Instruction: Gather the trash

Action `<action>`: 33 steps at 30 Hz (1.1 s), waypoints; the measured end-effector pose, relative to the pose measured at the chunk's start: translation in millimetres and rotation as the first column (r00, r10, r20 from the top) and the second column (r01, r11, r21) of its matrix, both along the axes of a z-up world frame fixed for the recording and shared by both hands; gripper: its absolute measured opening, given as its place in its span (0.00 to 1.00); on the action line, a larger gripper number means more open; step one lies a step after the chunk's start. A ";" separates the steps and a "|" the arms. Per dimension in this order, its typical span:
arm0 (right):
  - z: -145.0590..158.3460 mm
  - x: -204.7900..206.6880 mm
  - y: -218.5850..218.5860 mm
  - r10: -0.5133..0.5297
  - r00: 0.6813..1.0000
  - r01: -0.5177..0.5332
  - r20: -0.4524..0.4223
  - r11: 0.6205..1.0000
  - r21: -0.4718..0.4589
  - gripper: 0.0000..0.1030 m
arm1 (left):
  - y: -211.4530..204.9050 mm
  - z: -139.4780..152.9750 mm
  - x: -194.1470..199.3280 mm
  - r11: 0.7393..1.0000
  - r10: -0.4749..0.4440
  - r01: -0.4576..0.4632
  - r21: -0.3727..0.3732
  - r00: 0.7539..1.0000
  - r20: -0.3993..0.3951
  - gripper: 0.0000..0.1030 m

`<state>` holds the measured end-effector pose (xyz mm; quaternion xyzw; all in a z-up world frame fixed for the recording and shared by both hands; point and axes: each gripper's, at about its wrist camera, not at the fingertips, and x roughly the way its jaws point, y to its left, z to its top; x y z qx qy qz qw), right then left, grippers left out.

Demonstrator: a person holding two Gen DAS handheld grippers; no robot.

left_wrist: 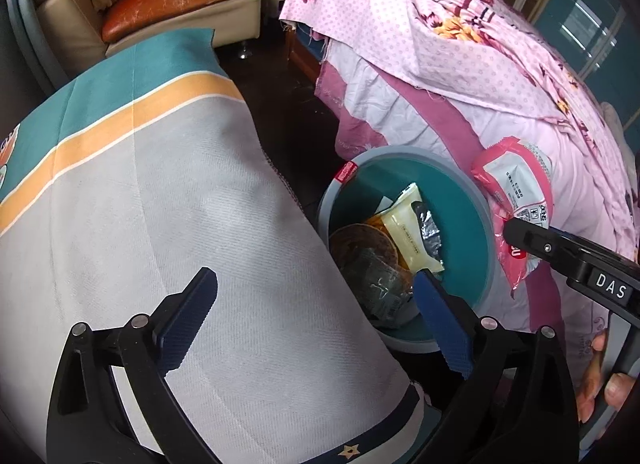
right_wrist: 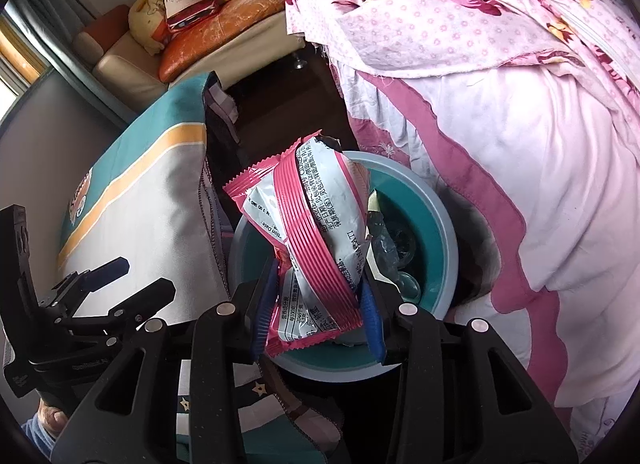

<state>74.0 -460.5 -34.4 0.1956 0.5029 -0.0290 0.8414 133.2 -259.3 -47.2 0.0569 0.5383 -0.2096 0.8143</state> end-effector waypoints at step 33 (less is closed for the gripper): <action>20.3 -10.4 33.2 -0.016 0.999 0.012 -0.037 0.994 -0.111 0.93 | 44.5 15.6 -8.0 0.997 0.050 -0.050 -0.057 0.999 0.009 0.96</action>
